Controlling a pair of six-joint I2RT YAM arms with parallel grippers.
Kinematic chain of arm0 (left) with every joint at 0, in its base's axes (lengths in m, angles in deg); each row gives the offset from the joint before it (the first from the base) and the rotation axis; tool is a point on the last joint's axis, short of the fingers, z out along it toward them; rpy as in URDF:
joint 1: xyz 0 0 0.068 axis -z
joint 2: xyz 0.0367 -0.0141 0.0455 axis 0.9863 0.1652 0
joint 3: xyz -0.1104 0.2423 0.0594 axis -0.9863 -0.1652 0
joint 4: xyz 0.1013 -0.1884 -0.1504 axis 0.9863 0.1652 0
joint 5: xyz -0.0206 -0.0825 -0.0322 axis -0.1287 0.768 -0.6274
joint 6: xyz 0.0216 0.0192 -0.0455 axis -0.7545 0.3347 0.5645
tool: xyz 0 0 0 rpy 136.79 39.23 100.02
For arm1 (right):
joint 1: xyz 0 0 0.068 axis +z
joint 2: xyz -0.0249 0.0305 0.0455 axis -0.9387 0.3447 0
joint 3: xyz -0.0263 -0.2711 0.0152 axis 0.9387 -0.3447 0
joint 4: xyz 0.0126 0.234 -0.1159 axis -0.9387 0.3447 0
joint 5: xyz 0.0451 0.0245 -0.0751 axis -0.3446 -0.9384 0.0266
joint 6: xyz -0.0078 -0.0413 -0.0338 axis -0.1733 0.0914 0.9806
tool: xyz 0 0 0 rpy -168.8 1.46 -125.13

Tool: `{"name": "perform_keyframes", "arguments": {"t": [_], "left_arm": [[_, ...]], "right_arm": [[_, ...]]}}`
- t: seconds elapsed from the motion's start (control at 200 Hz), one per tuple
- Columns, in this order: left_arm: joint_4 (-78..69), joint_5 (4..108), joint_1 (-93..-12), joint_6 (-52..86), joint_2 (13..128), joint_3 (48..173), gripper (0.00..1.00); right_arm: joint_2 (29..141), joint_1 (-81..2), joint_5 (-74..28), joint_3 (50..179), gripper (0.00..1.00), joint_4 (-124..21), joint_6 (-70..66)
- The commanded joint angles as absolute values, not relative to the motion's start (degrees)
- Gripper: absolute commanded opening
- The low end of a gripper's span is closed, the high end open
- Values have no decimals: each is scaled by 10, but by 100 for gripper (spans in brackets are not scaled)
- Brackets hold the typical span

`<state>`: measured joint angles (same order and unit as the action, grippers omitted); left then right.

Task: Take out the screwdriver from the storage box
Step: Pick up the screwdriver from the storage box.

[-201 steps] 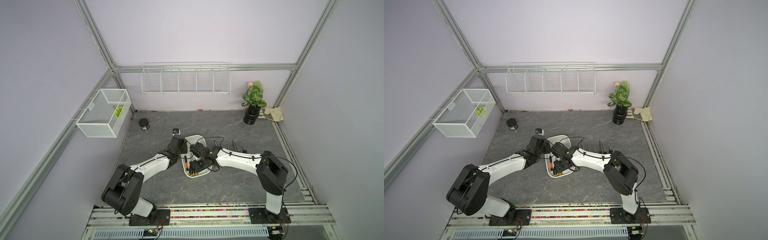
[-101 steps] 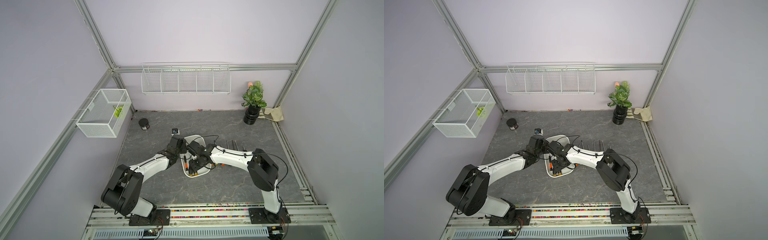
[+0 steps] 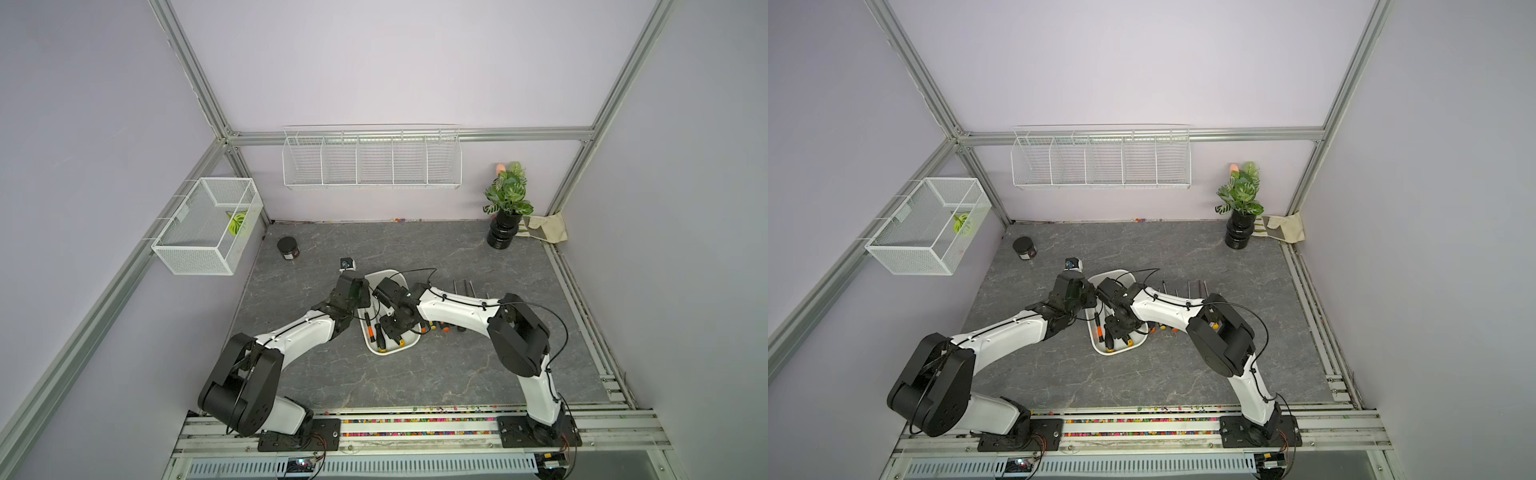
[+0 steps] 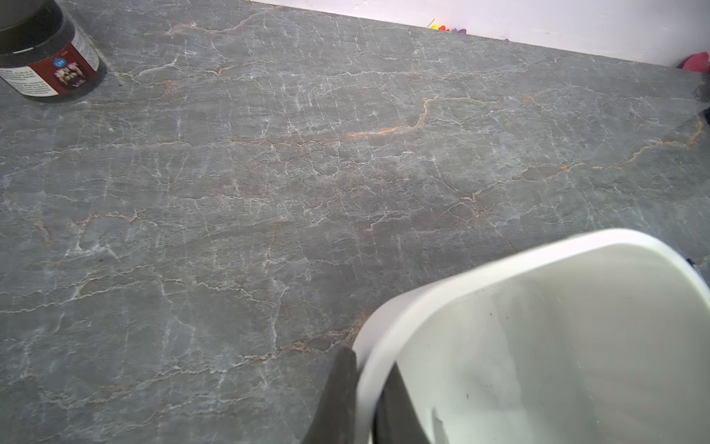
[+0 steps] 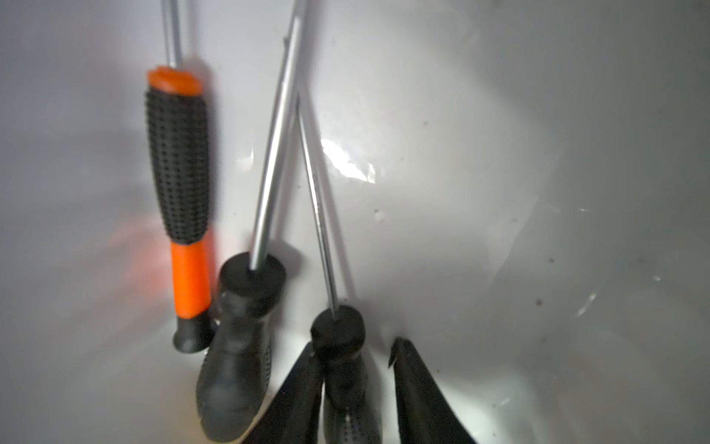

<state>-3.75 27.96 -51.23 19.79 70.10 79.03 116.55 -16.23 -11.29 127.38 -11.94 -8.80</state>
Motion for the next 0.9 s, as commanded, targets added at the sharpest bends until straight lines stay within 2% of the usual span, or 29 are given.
{"name": "perform_keyframes", "arguments": {"t": [0.0,0.415,0.55,0.895], "left_arm": [[-47,283,-516,192,679,781,0],[-46,286,-524,194,664,768,0],[-48,287,-525,194,666,767,0],[-48,290,-526,192,676,770,0]], "right_arm": [[1189,-165,-116,1285,31,-104,-83],[1204,-168,-122,1306,12,-86,-75],[1186,-168,-123,1293,0,-95,-74],[1074,-165,-165,1215,0,-155,-74]]}}
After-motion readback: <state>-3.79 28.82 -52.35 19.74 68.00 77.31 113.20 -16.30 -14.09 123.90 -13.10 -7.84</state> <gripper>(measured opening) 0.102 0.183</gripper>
